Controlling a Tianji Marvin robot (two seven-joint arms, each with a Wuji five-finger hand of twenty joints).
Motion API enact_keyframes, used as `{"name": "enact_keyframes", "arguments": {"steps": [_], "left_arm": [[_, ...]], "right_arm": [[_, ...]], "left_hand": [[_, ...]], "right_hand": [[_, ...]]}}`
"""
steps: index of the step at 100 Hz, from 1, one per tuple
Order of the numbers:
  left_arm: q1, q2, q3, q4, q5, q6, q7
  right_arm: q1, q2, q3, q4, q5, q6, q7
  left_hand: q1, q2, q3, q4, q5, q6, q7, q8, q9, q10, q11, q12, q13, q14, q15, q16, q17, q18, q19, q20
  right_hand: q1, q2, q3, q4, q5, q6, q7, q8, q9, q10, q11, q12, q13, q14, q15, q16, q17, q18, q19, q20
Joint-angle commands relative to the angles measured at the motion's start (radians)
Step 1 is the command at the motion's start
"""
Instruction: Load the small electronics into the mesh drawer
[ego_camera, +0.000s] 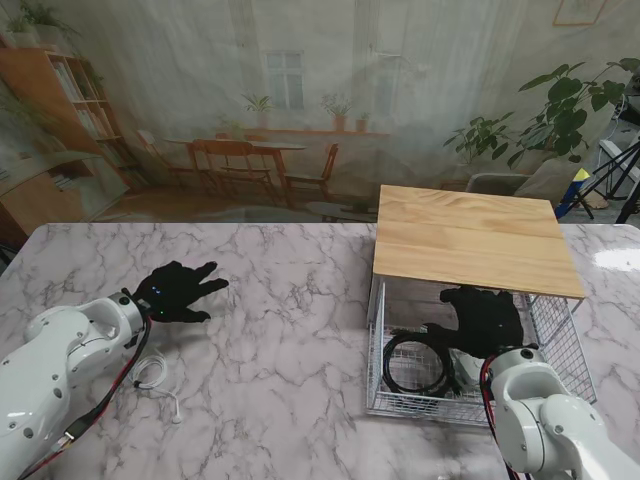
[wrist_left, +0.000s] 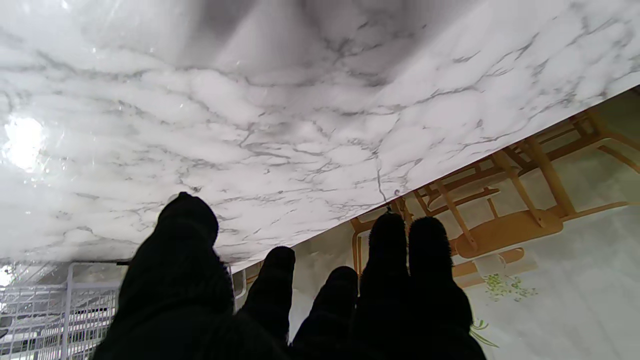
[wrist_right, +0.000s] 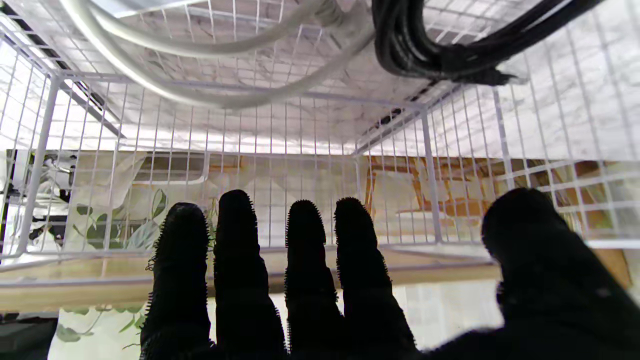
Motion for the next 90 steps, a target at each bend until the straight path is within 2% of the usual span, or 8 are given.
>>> {"name": "enact_keyframes", "arguments": {"steps": [1, 34, 44, 52, 58, 71, 82, 90], "left_arm": [[0.026, 0.011, -0.018, -0.004, 0.016, -0.008, -0.001], [0.198, 0.021, -0.204, -0.062, 0.124, -0.026, 0.184], [0.256, 0.015, -0.253, -0.080, 0.121, -0.020, 0.233], [0.290, 0.015, -0.276, -0.089, 0.125, -0.025, 0.261], [0.313, 0.015, -0.290, -0.098, 0.130, -0.032, 0.269], [0.345, 0.014, -0.301, -0.102, 0.133, -0.034, 0.285], [0.352, 0.016, -0.294, -0.089, 0.133, -0.037, 0.291], [0.351, 0.020, -0.284, -0.073, 0.138, -0.037, 0.304]], "right_arm": [[-0.015, 0.000, 0.019, -0.051, 0.003, -0.005, -0.021], [-0.075, -0.011, 0.076, -0.100, 0.036, -0.032, -0.077], [-0.080, -0.012, 0.082, -0.103, 0.043, -0.034, -0.081], [-0.081, -0.013, 0.084, -0.105, 0.045, -0.034, -0.082], [-0.081, -0.013, 0.085, -0.105, 0.046, -0.034, -0.082], [-0.080, -0.013, 0.085, -0.105, 0.050, -0.031, -0.083], [-0.082, -0.014, 0.087, -0.107, 0.054, -0.028, -0.085], [-0.087, -0.015, 0.091, -0.110, 0.055, -0.027, -0.087]], "left_hand": [[-0.012, 0.010, -0.013, -0.031, -0.024, 0.015, -0.006, -0.013, -0.030, -0.008, 0.022, -0.001, -0.025, 0.003, -0.023, -0.008, -0.019, -0.010, -0.024, -0.020], [0.008, 0.018, -0.011, -0.031, 0.173, -0.002, 0.148, 0.085, 0.244, -0.059, 0.152, 0.159, 0.035, 0.001, 0.012, 0.020, 0.001, 0.027, 0.040, 0.029], [0.076, -0.004, 0.001, -0.016, 0.200, 0.004, 0.172, 0.119, 0.296, -0.070, 0.203, 0.239, 0.072, -0.005, 0.050, 0.072, 0.018, 0.029, 0.079, 0.067], [0.163, -0.043, 0.095, 0.049, 0.202, -0.004, 0.190, 0.173, 0.302, -0.082, 0.240, 0.318, 0.090, -0.016, 0.089, 0.159, 0.036, 0.022, 0.110, 0.112], [0.120, -0.076, 0.310, 0.124, 0.192, -0.001, 0.197, 0.160, 0.281, -0.080, 0.258, 0.354, 0.088, -0.022, 0.105, 0.214, 0.044, 0.013, 0.117, 0.139], [0.090, -0.134, 0.470, 0.173, 0.182, -0.009, 0.276, 0.214, 0.257, -0.090, 0.294, 0.404, 0.093, -0.043, 0.147, 0.299, 0.061, -0.017, 0.142, 0.172], [0.060, -0.182, 0.479, 0.166, 0.177, -0.037, 0.340, 0.272, 0.265, -0.113, 0.315, 0.425, 0.095, -0.030, 0.164, 0.342, 0.083, -0.050, 0.161, 0.190], [0.062, -0.208, 0.436, 0.109, 0.174, -0.057, 0.353, 0.291, 0.266, -0.128, 0.327, 0.433, 0.111, -0.069, 0.167, 0.352, 0.093, -0.062, 0.166, 0.194]], "right_hand": [[0.015, 0.025, -0.019, 0.021, -0.007, -0.001, 0.004, -0.002, -0.090, 0.053, -0.029, -0.008, -0.030, 0.027, -0.064, -0.009, -0.015, 0.012, -0.016, -0.013], [0.032, 0.036, -0.030, 0.029, 0.007, -0.009, 0.019, 0.011, -0.072, 0.057, -0.022, -0.003, -0.028, 0.030, -0.062, -0.009, -0.016, 0.018, -0.023, -0.018], [0.035, 0.040, -0.034, 0.030, 0.006, -0.009, 0.021, 0.014, -0.070, 0.057, -0.019, 0.001, -0.029, 0.032, -0.062, -0.009, -0.017, 0.018, -0.024, -0.019], [0.036, 0.042, -0.037, 0.030, 0.005, -0.010, 0.022, 0.016, -0.071, 0.058, -0.019, 0.003, -0.029, 0.032, -0.062, -0.009, -0.017, 0.019, -0.025, -0.020], [0.037, 0.042, -0.039, 0.031, 0.005, -0.010, 0.022, 0.017, -0.070, 0.058, -0.019, 0.004, -0.028, 0.033, -0.061, -0.009, -0.017, 0.018, -0.025, -0.020], [0.038, 0.044, -0.043, 0.032, 0.003, -0.011, 0.022, 0.019, -0.071, 0.059, -0.019, 0.006, -0.028, 0.033, -0.061, -0.008, -0.019, 0.019, -0.027, -0.022], [0.041, 0.045, -0.045, 0.032, 0.003, -0.011, 0.021, 0.020, -0.070, 0.061, -0.019, 0.008, -0.029, 0.033, -0.062, -0.008, -0.020, 0.020, -0.028, -0.023], [0.043, 0.046, -0.046, 0.033, 0.003, -0.011, 0.021, 0.021, -0.069, 0.057, -0.018, 0.008, -0.028, 0.033, -0.061, -0.008, -0.021, 0.021, -0.029, -0.024]]}}
